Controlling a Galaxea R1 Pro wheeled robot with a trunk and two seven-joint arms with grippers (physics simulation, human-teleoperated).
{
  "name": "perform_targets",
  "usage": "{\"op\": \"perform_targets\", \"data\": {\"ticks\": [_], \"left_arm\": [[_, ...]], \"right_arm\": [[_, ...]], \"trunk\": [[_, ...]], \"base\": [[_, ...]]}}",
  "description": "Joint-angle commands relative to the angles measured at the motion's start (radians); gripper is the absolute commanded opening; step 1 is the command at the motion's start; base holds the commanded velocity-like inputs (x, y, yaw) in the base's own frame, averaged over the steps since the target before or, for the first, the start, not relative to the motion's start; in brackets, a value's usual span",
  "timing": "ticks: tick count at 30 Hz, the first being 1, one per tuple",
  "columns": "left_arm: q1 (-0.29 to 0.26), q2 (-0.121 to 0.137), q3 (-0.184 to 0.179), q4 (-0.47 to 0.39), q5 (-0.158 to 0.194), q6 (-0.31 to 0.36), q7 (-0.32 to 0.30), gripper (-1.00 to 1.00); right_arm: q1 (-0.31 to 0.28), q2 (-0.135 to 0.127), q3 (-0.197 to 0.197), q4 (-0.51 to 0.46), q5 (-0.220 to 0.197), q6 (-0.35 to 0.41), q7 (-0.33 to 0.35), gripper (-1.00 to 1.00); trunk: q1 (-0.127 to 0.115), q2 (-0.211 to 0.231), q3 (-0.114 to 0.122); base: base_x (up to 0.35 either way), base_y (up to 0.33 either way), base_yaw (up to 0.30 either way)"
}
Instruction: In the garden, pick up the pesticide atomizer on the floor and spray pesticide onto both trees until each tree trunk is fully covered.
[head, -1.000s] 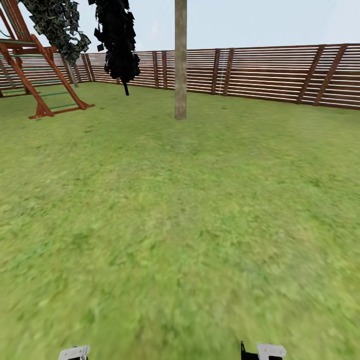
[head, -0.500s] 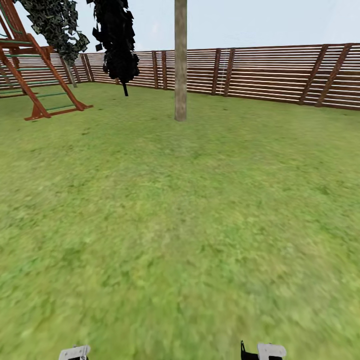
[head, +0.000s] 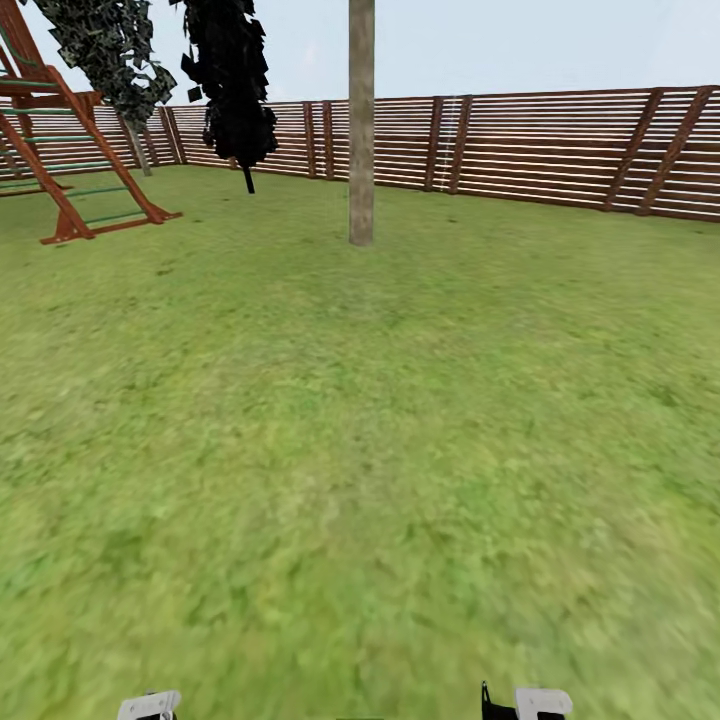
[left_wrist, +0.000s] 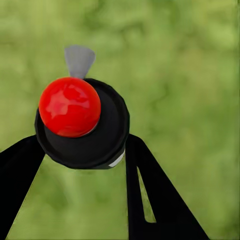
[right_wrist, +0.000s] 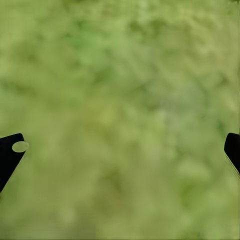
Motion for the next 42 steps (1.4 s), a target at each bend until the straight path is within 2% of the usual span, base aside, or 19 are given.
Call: {"op": "perform_targets", "data": {"ticks": [1, 42], "left_arm": [[-0.001, 0.0, 0.005, 0.001, 0.009, -0.001, -0.01, -1.0], [-0.001, 0.0, 0.005, 0.001, 0.009, -0.001, -0.01, -1.0]], "right_arm": [[-0.001, 0.0, -0.003, 0.001, 0.011, -0.001, -0.007, 1.0], [0.0, 0.0, -0.003, 0.001, 0.011, -0.001, -0.009, 1.0]], "trunk": [[0.0, 0.0, -0.001], [0.0, 0.0, -0.001]], "base": [[0.339, 0.0, 0.0], [0.339, 0.0, 0.0]]}}
